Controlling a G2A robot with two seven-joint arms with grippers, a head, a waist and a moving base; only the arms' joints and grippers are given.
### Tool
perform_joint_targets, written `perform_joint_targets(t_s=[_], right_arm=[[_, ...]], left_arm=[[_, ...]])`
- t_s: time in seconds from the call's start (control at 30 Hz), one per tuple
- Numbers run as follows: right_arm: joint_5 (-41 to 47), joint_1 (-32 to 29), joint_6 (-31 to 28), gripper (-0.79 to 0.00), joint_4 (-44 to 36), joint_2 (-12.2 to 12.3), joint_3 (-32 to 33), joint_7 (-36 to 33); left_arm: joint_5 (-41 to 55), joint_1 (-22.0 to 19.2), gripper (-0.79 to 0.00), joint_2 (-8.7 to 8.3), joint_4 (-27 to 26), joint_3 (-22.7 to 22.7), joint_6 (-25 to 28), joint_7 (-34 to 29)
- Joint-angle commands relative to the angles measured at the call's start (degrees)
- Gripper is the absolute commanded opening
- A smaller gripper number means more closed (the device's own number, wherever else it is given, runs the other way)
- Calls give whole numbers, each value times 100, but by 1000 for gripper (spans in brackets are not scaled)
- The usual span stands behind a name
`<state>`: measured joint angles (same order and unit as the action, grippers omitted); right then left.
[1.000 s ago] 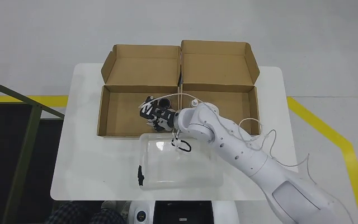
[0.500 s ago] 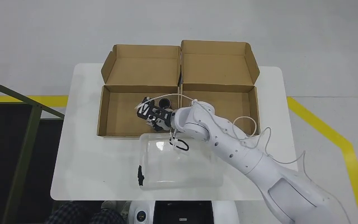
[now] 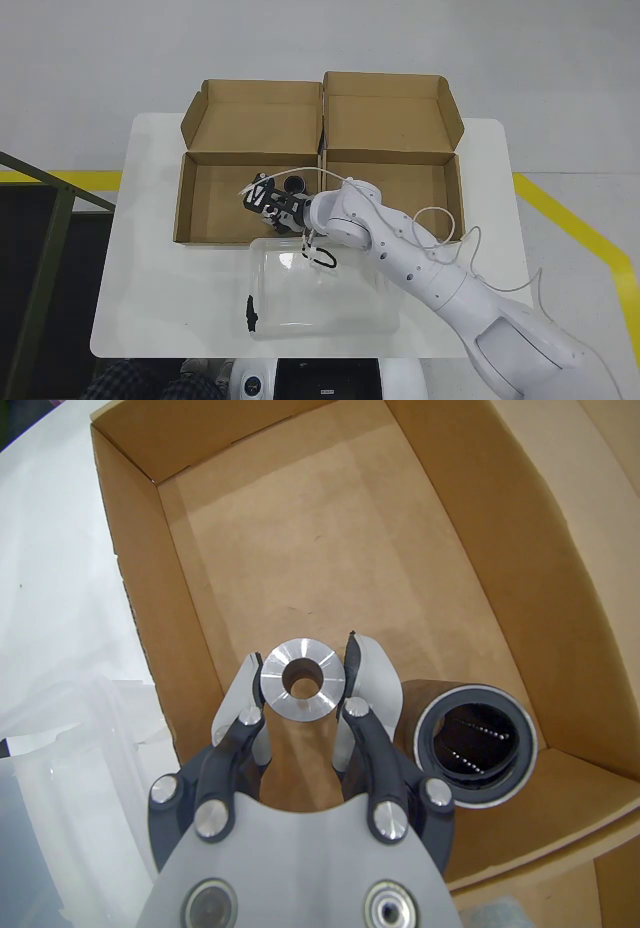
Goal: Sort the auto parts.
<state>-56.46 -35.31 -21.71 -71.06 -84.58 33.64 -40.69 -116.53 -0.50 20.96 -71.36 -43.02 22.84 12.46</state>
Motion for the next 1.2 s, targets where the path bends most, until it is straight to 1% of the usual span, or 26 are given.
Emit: perform_joint_targets(t_s=[0.0, 0.1, 0.33, 0.57, 0.67, 0.87, 1.17], right_arm=[[-19, -10, -18, -514, 5, -10, 10, -3], [-55, -21, -39, -499, 13, -24, 25, -14], [-107, -73, -74, -508, -81, -38, 114, 13], [-161, -221, -93, -496, -567, 10, 341, 110], [-199, -341, -95, -502, -850, 53, 478, 137], [-350, -788, -142, -471, -1544, 205, 882, 301], [-882, -1820, -409, -446, -2722, 534, 1742, 622]], left_arm=[[0, 0, 0, 0, 0, 0, 0, 0], [0, 0, 0, 0, 0, 0, 0, 0], [0, 0, 0, 0, 0, 0, 0, 0], [0, 0, 0, 0, 0, 0, 0, 0], [0, 0, 0, 0, 0, 0, 0, 0], [0, 0, 0, 0, 0, 0, 0, 0], [0, 0, 0, 0, 0, 0, 0, 0]])
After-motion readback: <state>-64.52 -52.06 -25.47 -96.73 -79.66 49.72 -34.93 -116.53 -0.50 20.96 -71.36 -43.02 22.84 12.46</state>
